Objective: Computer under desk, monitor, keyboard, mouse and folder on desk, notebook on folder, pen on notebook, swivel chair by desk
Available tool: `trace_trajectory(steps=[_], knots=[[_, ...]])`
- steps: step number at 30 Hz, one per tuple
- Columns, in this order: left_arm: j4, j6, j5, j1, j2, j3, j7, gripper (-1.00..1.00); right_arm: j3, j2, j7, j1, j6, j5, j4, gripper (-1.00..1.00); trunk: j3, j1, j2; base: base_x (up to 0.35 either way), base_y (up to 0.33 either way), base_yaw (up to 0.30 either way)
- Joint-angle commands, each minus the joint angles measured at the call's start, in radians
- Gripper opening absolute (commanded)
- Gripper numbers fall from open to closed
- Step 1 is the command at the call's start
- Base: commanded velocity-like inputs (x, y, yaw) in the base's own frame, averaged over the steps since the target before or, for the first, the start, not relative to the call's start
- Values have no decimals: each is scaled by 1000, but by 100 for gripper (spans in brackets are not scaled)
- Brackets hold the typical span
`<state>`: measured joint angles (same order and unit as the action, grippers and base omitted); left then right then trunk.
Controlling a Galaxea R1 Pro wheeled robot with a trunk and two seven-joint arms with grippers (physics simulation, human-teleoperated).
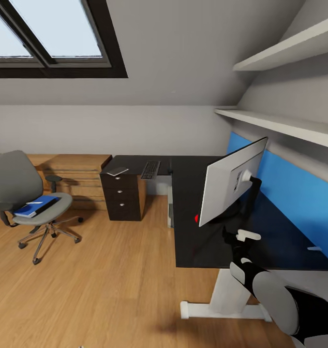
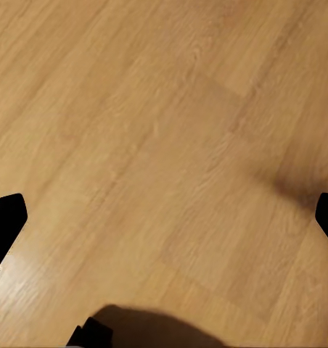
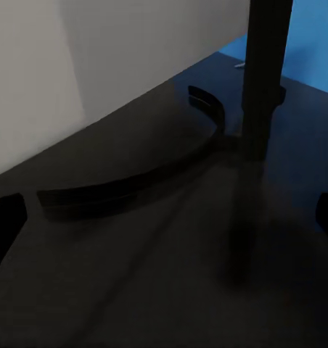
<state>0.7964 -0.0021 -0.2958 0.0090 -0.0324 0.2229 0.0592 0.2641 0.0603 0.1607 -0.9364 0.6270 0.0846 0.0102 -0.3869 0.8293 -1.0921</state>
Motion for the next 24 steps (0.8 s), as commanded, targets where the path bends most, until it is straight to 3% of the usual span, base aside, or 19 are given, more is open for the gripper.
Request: trace_trajectory(steps=[1,5,8,13,14,17,20,24], knots=[[-10,-24,-9,0,-1,0,3,100,5,0,8,-1,0,9,0,100,-1,0,-1,0,5,0],[-25,-55,-5,0,-2,0,5,100,6,0,35,-1,-9,7,-3,100,-1,0,-1,0,2,0],[-30,-63,-5,0,-3,0,5,100,5,1,55,-1,-64,6,-9,100,-1,0,-1,0,0,0],[-32,-65,-4,0,-3,0,5,100,5,5,62,-2,-242,6,-77,100,-1,0,-1,0,0,0],[-32,-65,-4,0,-4,0,4,100,6,5,62,-2,-308,6,-126,100,-1,0,-1,0,0,0],[-32,-65,-4,0,-4,-1,2,100,6,3,62,-1,-415,5,-207,100,-1,0,-1,0,0,0],[-32,-65,-3,0,-4,-2,1,100,6,2,59,3,-587,4,-313,100,-1,0,-1,0,0,0],[-32,-66,-3,0,-4,-2,0,100,6,-3,46,37,-686,3,-429,100,-1,0,-1,0,0,0]])
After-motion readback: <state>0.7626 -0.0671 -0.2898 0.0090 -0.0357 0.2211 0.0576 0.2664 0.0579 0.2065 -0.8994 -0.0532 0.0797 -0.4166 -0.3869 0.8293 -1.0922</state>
